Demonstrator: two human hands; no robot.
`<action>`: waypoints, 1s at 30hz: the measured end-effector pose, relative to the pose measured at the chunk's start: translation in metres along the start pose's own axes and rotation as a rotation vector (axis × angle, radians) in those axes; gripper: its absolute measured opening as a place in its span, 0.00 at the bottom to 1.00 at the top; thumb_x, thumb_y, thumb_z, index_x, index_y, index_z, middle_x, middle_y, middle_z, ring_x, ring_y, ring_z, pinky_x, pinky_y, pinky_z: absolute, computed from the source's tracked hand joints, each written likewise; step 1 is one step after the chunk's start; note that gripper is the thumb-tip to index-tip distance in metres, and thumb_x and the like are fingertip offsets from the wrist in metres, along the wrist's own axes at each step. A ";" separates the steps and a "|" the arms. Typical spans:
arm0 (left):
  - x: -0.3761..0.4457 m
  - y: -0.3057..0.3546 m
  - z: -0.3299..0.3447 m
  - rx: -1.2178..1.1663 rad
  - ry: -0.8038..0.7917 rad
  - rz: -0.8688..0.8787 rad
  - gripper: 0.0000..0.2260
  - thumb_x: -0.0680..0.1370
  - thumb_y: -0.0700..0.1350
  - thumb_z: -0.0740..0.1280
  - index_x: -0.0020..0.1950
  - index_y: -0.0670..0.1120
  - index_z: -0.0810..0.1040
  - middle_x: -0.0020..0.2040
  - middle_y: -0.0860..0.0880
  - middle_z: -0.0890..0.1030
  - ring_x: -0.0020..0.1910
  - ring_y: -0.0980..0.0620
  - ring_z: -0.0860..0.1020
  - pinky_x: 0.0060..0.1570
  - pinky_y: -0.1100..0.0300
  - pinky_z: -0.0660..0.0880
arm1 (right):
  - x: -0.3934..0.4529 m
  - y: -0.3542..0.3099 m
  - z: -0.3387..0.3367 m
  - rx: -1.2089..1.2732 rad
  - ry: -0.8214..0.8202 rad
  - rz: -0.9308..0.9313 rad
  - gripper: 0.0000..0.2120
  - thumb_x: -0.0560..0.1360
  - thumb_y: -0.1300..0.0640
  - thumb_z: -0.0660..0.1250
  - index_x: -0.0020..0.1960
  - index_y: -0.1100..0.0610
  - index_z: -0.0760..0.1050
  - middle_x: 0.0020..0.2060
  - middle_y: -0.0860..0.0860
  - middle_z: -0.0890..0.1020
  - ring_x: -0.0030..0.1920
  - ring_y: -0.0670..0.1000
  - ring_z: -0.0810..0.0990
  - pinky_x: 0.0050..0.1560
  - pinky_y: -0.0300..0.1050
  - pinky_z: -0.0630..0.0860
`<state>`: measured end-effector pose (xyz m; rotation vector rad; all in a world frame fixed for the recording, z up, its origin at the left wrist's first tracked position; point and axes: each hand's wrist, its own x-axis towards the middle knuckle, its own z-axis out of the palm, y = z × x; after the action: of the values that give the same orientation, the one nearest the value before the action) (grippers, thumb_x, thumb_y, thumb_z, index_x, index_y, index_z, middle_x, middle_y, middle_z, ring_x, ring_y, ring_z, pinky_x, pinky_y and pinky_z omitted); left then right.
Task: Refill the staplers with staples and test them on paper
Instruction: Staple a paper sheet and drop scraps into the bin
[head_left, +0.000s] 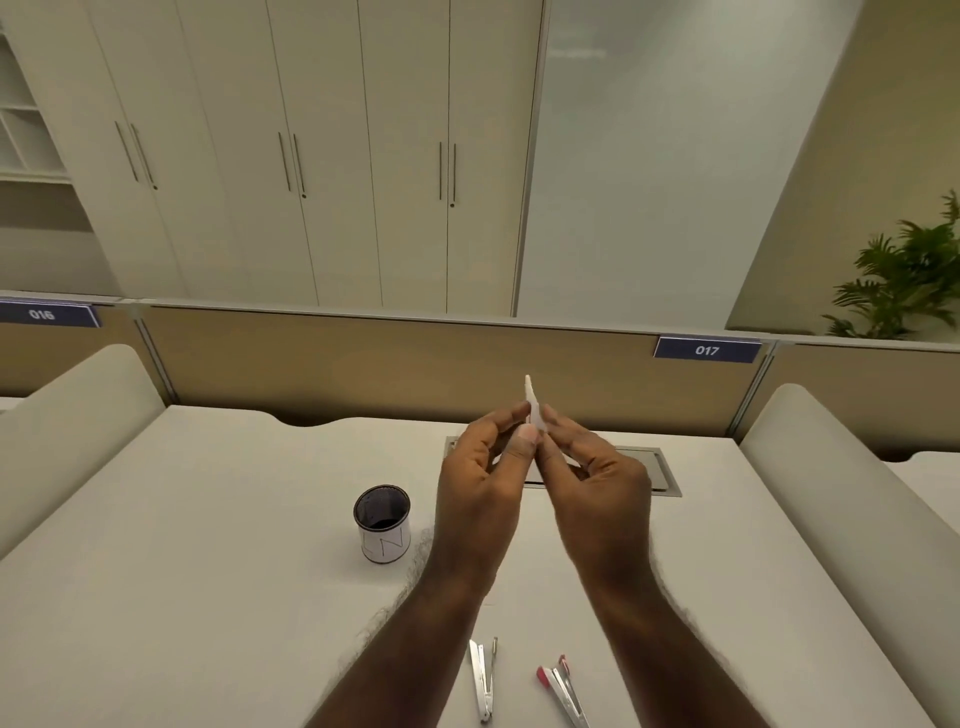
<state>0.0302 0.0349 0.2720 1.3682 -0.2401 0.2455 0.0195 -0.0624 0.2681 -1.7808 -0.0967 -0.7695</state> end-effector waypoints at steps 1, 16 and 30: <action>0.000 0.003 0.000 -0.067 -0.020 -0.026 0.09 0.80 0.43 0.65 0.56 0.53 0.80 0.53 0.52 0.85 0.55 0.54 0.82 0.53 0.61 0.79 | -0.002 -0.002 0.002 -0.045 -0.012 -0.055 0.15 0.74 0.52 0.69 0.60 0.50 0.79 0.57 0.41 0.81 0.58 0.37 0.79 0.56 0.33 0.77; 0.015 0.020 -0.012 -0.299 0.033 -0.187 0.09 0.78 0.42 0.67 0.42 0.48 0.86 0.41 0.49 0.86 0.44 0.48 0.85 0.40 0.60 0.81 | 0.027 -0.016 -0.011 0.273 -0.135 0.283 0.16 0.68 0.43 0.69 0.54 0.47 0.78 0.47 0.46 0.84 0.48 0.46 0.83 0.40 0.35 0.79; 0.015 0.012 -0.015 -0.167 -0.044 -0.198 0.03 0.76 0.43 0.70 0.47 0.49 0.83 0.41 0.49 0.86 0.43 0.50 0.85 0.39 0.61 0.80 | 0.027 -0.009 -0.018 0.272 -0.224 0.336 0.12 0.68 0.47 0.72 0.48 0.52 0.83 0.42 0.50 0.87 0.43 0.49 0.85 0.40 0.38 0.79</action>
<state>0.0410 0.0522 0.2852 1.2224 -0.1569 0.0295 0.0287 -0.0833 0.2924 -1.5633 -0.0458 -0.2980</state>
